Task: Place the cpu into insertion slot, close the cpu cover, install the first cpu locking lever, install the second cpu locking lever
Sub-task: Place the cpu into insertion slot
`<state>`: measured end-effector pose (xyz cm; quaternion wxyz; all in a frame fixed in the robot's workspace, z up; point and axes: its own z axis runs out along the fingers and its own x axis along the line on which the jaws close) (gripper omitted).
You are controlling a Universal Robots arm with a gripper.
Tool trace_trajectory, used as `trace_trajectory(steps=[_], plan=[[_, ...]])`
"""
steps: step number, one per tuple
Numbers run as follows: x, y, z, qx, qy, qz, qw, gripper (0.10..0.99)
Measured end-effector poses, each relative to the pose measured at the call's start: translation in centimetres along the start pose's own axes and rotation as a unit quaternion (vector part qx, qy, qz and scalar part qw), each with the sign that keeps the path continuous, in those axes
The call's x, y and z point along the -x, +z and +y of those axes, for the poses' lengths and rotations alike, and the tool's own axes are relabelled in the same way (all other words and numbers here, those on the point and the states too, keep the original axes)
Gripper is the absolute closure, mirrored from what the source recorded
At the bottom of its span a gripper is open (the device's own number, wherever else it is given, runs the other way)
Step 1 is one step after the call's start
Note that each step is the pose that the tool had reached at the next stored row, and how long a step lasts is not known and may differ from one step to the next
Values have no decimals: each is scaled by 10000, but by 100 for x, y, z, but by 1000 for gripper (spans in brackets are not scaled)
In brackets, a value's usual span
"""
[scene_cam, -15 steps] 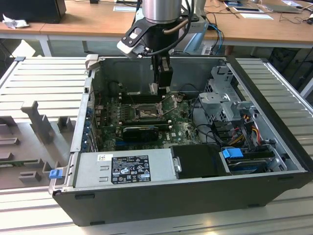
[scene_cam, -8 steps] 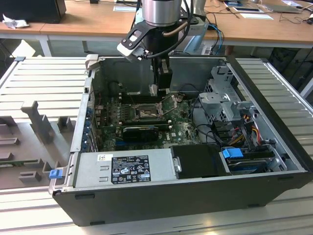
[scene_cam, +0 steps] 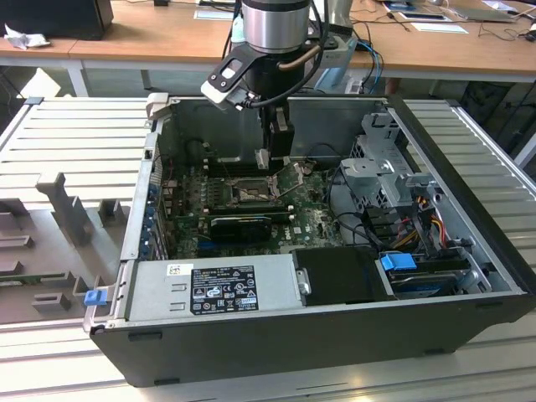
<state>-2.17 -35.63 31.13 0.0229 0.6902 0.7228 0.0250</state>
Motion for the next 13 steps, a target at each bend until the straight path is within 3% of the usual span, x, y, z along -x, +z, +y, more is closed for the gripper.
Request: trace_trajectory(steps=[13], plan=[[0,60,-4,0,0,0,10000,561]])
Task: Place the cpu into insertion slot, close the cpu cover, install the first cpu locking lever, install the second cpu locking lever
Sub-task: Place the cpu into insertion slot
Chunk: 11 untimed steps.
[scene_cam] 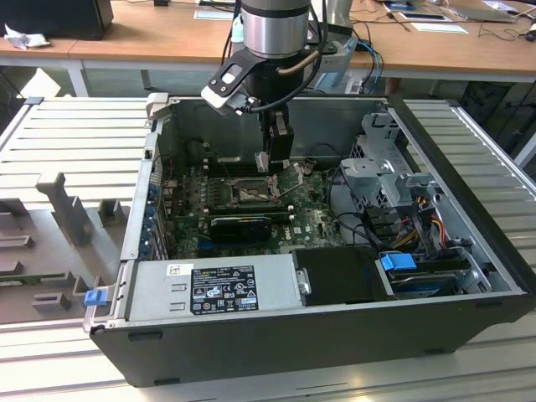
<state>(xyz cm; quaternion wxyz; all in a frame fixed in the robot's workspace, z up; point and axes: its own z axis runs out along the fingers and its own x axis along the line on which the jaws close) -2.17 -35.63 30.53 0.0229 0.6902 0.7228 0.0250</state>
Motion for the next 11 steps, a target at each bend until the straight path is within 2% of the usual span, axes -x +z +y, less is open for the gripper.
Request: trace_trajectory(steps=[11], plan=[[0,102,-7,0,1,3,10000,561]])
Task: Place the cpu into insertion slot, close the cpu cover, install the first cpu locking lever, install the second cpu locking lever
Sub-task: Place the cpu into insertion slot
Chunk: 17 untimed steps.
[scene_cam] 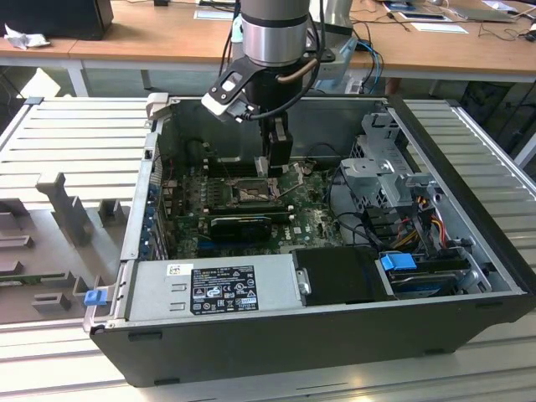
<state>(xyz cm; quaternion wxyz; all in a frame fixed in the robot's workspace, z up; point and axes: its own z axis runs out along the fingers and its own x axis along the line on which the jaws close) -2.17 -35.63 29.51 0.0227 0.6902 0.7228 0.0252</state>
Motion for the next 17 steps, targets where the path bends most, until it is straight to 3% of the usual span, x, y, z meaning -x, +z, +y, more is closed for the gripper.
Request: trace_trajectory(steps=[17], plan=[[0,70,-6,0,1,6,10000,561]])
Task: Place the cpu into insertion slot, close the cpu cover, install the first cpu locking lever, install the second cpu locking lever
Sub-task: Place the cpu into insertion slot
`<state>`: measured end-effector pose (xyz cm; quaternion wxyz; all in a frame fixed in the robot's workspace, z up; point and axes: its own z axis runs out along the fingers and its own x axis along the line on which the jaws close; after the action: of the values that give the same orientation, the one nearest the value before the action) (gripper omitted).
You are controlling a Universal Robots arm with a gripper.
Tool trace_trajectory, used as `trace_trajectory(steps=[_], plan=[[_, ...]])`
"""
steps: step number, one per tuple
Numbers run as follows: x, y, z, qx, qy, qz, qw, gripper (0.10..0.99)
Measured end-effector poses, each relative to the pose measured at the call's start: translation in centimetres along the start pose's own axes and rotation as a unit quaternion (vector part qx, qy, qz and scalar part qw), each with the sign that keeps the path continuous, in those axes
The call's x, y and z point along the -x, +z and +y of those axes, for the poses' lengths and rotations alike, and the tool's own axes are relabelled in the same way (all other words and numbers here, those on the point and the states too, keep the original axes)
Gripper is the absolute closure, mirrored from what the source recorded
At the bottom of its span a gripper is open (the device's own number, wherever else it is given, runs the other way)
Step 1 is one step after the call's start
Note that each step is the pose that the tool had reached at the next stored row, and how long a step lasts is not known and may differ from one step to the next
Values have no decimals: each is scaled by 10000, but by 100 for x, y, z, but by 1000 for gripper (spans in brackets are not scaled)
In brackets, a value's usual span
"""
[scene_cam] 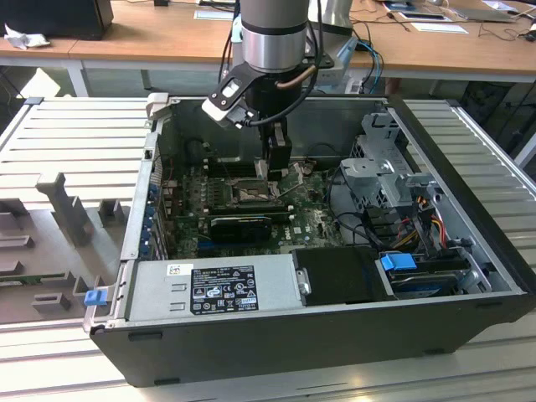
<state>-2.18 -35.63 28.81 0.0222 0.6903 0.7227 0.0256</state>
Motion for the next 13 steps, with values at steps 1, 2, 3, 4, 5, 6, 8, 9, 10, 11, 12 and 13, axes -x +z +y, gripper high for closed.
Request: trace_trajectory(steps=[1,2,3,4,5,6,8,9,10,11,12,13], plan=[[0,3,0,0,1,0,10000,561],[0,8,-1,0,1,0,10000,561],[0,15,-1,0,1,0,10000,561],[0,21,-1,0,1,1,10000,561],[0,25,-2,0,1,0,10000,561],[0,27,-2,0,1,0,10000,561],[0,30,-2,0,1,0,10000,561],[0,31,-2,0,1,0,10000,561],[0,35,-3,1,1,4,10000,561],[0,42,-3,1,2,5,10000,561],[0,46,-4,1,2,6,10000,561],[0,53,-6,0,7,5,10000,561]])
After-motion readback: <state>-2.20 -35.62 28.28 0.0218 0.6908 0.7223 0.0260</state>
